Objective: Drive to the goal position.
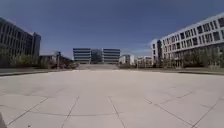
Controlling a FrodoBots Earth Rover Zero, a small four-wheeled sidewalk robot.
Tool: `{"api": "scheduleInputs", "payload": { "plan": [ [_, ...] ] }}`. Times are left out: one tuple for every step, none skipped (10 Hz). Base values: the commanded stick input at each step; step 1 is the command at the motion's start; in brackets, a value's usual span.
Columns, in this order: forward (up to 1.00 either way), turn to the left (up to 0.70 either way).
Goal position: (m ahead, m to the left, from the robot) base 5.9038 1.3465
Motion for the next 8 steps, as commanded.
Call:
{"api": "scheduleInputs", "payload": {
  "plan": [
    [0.09,-0.05],
    [0.09,-0.05],
    [0.09,-0.05],
    [0.09,-0.05],
    [0.09,-0.05],
    [0.09,-0.05],
    [0.09,-0.05],
    [0.09,-0.05]
  ]
}}
